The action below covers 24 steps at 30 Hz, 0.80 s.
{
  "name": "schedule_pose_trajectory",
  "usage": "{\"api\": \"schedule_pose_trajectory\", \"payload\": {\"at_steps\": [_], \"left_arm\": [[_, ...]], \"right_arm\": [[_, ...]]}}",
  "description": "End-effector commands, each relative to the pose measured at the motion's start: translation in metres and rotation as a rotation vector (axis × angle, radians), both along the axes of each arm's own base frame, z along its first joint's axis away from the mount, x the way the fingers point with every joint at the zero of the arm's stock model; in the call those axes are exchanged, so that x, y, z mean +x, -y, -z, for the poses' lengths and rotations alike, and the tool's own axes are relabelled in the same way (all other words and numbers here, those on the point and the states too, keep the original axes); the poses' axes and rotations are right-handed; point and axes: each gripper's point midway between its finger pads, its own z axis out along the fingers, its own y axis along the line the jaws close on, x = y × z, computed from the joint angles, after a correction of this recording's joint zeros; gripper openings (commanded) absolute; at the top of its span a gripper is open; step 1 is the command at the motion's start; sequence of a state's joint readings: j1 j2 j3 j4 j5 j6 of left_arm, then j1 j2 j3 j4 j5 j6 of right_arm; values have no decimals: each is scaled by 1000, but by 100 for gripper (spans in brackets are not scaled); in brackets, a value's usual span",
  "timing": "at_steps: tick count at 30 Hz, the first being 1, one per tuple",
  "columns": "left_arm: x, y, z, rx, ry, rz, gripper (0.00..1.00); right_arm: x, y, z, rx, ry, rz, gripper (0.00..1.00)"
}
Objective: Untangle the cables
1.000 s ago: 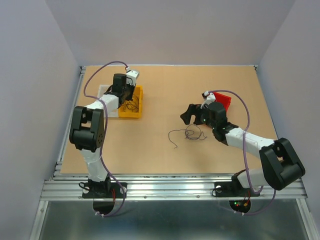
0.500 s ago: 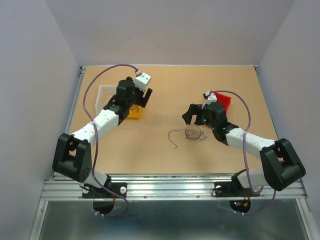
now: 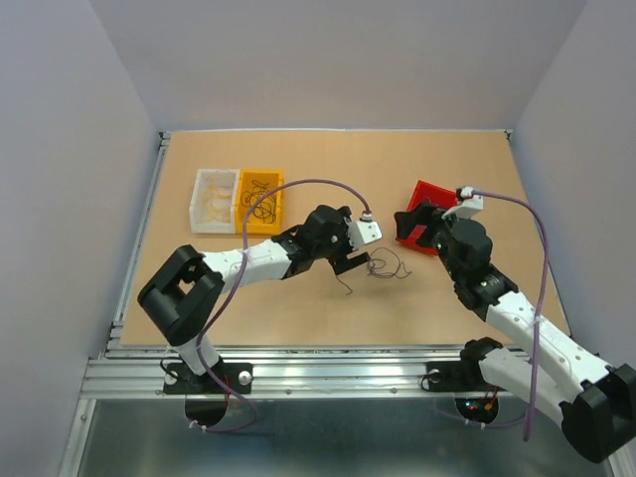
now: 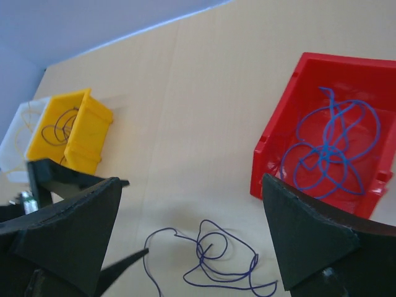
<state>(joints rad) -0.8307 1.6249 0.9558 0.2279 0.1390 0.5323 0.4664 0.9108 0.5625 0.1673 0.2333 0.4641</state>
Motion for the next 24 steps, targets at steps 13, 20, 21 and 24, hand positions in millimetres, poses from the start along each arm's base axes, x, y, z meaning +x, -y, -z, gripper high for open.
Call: {"api": "schedule_pose_trajectory", "payload": {"at_steps": [13,20,21,24], "left_arm": [[-43,59,-5,-107,-135,329,99],[-46,79,2,-103,-176,352,99],[-45,81,4,-98,-178,352,99],[-42,90,14,-82,-201,352,99]], "right_arm": [[-27,49,-6,27,23,206,100],[-26,46,-2,15,12,192,100],[-26,48,-3,15,17,196,100],[-28,49,-2,14,20,195,100]]}}
